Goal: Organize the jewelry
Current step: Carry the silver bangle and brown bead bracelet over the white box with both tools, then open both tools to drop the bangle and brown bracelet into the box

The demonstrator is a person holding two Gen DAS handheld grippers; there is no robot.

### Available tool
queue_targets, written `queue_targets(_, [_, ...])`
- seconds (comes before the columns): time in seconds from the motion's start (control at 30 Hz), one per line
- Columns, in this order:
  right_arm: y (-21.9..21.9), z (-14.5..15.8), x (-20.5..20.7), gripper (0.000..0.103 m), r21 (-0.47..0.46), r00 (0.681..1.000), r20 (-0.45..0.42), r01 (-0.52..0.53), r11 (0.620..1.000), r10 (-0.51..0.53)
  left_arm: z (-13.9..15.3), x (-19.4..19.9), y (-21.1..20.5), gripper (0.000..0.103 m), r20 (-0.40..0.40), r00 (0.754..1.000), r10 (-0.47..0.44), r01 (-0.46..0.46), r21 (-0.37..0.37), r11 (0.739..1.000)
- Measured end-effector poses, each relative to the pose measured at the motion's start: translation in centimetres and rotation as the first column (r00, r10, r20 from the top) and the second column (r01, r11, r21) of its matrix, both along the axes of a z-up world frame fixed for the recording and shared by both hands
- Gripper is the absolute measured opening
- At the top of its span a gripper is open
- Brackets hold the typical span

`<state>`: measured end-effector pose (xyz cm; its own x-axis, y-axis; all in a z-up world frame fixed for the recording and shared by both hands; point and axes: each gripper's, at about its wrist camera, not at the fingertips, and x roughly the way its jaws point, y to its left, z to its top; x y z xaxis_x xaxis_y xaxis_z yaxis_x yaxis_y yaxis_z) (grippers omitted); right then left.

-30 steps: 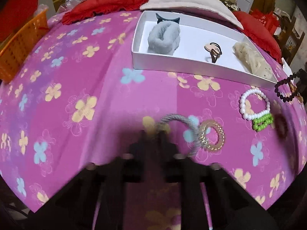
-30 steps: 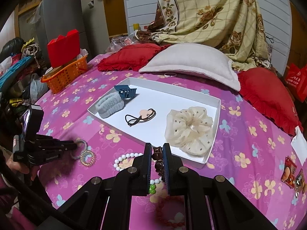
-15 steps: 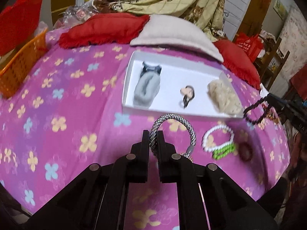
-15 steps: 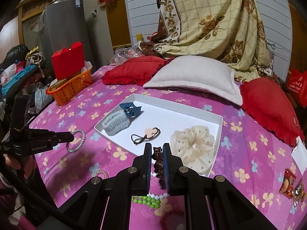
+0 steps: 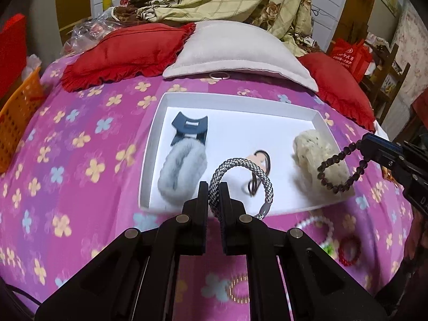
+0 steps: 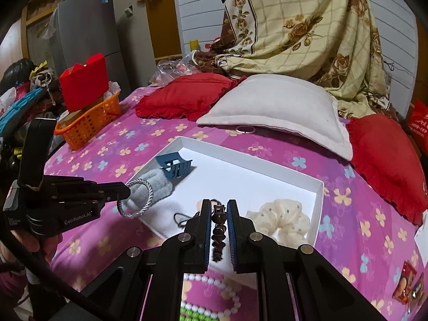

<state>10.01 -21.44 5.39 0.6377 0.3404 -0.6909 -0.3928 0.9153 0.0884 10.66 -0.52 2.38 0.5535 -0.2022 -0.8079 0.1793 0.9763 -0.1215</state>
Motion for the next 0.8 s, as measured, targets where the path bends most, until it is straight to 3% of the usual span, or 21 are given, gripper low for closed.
queue_targets(0.47, [1.1, -1.6, 6.8, 0.011, -0.029, 0.999, -0.051, 0.005, 1.0, -0.007, -1.0, 5.9, -1.7, 0.006, -0.01, 1.0, 0.005, -0.004, 0.03, 1.0])
queue_targets(0.8, [-0.4, -4.0, 12.9, 0.011, -0.038, 0.991, -0.1, 0.081, 0.996, -0.084, -2.5, 10.5, -3.8, 0.006, -0.04, 0.999, 0.018, -0.018, 0.004, 1.0])
